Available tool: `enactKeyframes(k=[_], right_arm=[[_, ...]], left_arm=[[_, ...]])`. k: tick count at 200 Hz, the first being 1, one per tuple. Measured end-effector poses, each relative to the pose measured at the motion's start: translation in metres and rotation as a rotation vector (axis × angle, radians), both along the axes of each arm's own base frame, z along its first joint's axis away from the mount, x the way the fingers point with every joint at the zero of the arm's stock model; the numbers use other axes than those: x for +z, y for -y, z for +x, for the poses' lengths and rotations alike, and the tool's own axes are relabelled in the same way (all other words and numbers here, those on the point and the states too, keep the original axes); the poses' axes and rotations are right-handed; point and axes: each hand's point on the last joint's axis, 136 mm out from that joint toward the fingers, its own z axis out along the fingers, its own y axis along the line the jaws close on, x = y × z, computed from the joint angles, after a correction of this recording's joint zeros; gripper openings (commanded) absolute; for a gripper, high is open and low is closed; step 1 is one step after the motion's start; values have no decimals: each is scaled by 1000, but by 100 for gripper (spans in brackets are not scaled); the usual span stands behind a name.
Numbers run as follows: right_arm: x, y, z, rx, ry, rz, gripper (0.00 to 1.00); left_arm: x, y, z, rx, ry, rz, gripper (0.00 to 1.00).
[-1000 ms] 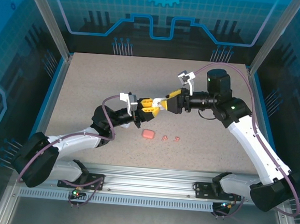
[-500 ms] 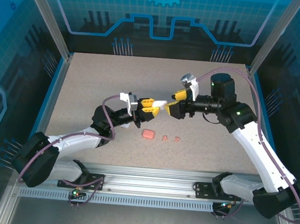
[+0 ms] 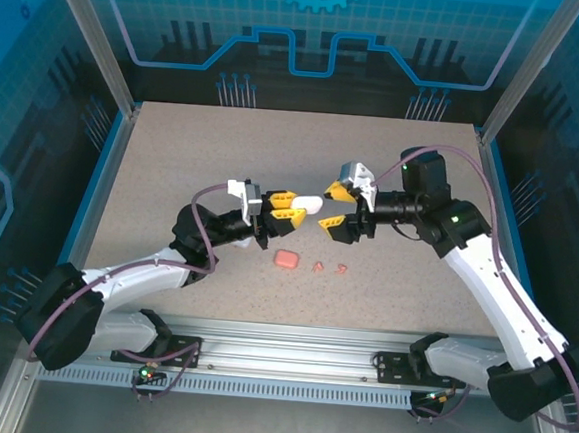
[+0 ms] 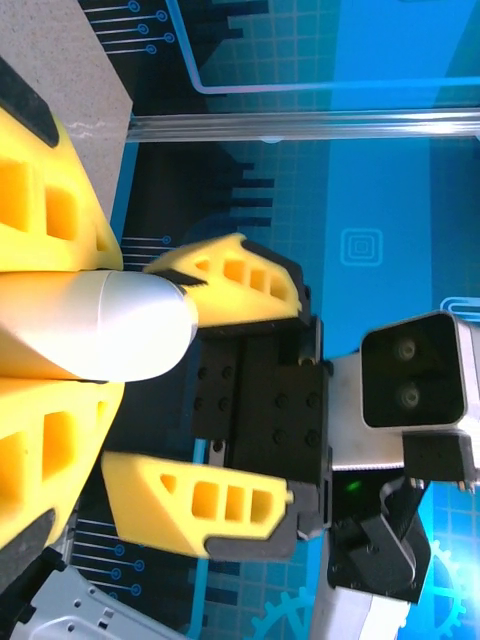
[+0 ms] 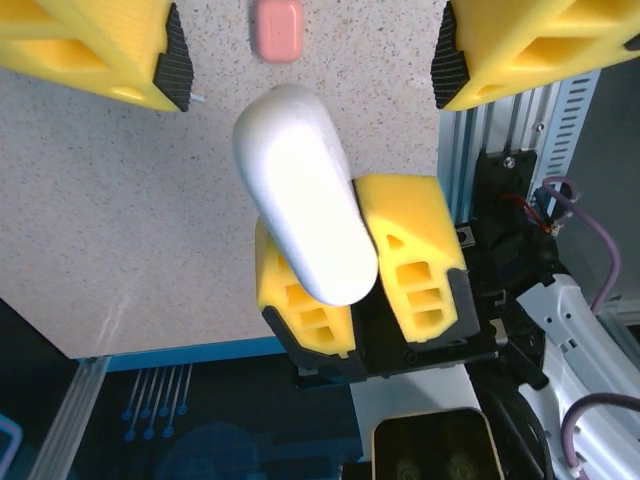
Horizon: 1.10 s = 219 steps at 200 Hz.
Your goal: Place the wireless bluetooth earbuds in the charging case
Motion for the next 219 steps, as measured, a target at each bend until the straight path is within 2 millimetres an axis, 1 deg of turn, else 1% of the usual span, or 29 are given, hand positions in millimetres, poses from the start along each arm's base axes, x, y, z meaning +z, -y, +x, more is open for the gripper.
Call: enactKeyframes(k=[20,33,49,79,126,143,188,219], right_arm=[[-4,-6,4,32,-13,-1,55],[-7,-10,3,50,-26,-1,49],[-10,-14,1,67,-37,0,44],[-9,-15,0,78,-44,6,40],[-7,-15,-1,82,-47,14,39],[-7,-16,-1,81,-51,16,36],[-4,-16,-1,80,-56,24,35],[-1,-17,0,76,-70,36,27]], left_arm=[[1,0,-1,-4,0,-1,0],[1,0,-1,-5,-2,-1,0],[1,0,-1,-6,-4,-2,0],[1,0,-1,-9,-12,-4,0],[1,0,-3,-17,-15,-4,0],[1,0,-3,-21,-15,-3,0],[0,1,-4,-29,-13,-4,0],[1,1,-4,-30,-9,-6,0]])
